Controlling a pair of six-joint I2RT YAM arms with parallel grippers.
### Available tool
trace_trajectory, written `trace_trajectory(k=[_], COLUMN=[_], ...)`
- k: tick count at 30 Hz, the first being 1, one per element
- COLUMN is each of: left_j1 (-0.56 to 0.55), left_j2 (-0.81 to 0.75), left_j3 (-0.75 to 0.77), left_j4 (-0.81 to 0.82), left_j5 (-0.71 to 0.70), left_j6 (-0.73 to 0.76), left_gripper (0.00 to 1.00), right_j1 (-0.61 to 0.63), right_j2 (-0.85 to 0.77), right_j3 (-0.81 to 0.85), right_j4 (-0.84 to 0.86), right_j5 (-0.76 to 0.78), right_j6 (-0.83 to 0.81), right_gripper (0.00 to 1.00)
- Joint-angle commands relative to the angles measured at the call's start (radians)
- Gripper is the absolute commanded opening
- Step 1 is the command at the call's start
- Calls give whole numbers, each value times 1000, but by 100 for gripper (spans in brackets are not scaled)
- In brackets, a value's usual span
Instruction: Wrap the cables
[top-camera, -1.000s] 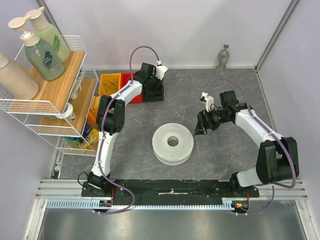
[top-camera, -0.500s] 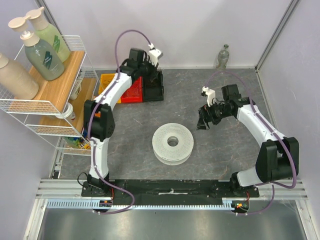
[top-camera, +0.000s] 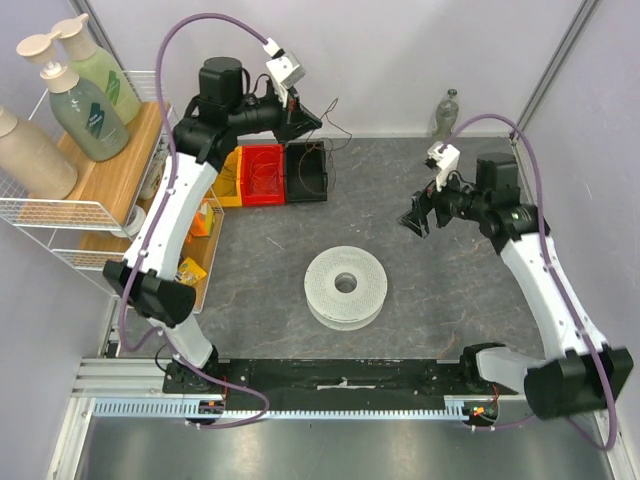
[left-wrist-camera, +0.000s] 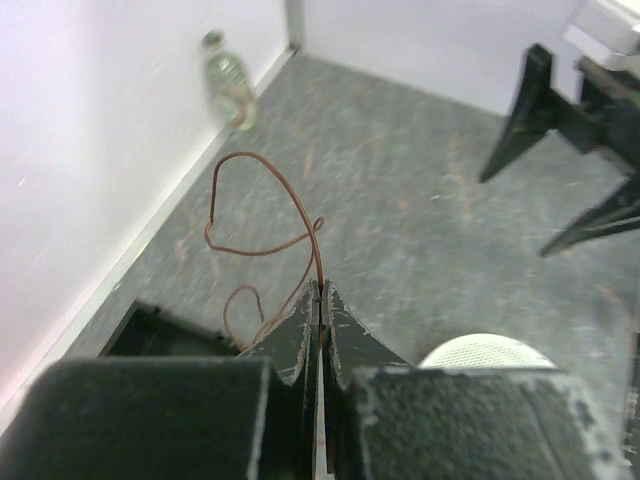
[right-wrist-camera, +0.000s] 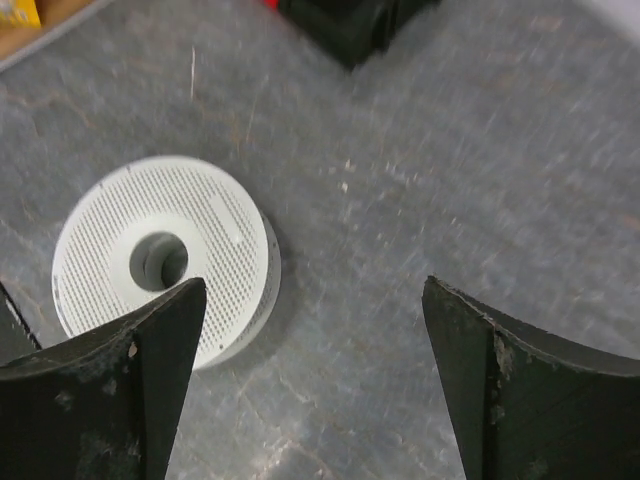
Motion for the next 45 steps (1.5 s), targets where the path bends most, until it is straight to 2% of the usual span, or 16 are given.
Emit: trace_trajectory(k=[1, 2, 4, 6, 10, 14, 22, 28, 30, 31, 33, 35, 37, 42, 45], left_j1=[-15, -15, -18, -21, -32, -44, -55, -57, -58, -60, -58, -58, -58, -57, -55], left_j2=[-107, -124, -145, -162, -181, -199, -219, -231, -242, -245, -257, -271, -288, -322, -322], left_j3=[-15, -26, -52, -78, -110, -155, -230, -259, -281, -291, -320, -350, -376, -426, -459], left_j4=[11, 34, 86, 133, 196, 243, 378, 436, 459, 469, 493, 505, 480, 296, 248], left_j5=[183, 196, 229, 252, 285, 303, 352, 383, 392, 397, 407, 412, 397, 175, 66], left_j6=[-141, -190, -290, -373, -465, -517, -677, -750, -778, -789, -815, -829, -794, -571, -475], left_gripper=[2, 2, 2, 2, 2, 2, 2, 2, 2, 2, 2, 2, 2, 2, 2], right_j1=[-1, -1, -1, 0, 12, 37, 153, 196, 198, 200, 204, 204, 203, 203, 203], right_j2=[-187, -235, -309, -350, -314, -287, -174, -80, -56, -47, -28, -17, -22, -92, -122], right_j3=[-90, -147, -227, -268, -215, -195, -143, -124, -115, -103, -85, -60, -28, 51, 92], right_j4=[320, 450, 608, 748, 761, 863, 896, 890, 922, 935, 943, 925, 894, 825, 758], right_j5=[-46, -53, -81, -107, -119, -103, -3, 127, 129, 137, 178, 225, 249, 290, 252], right_j6=[188, 257, 395, 487, 546, 621, 628, 621, 644, 655, 661, 645, 602, 451, 411], right_gripper=[95, 92, 80, 74, 75, 78, 84, 84, 81, 76, 61, 35, 2, 0, 0])
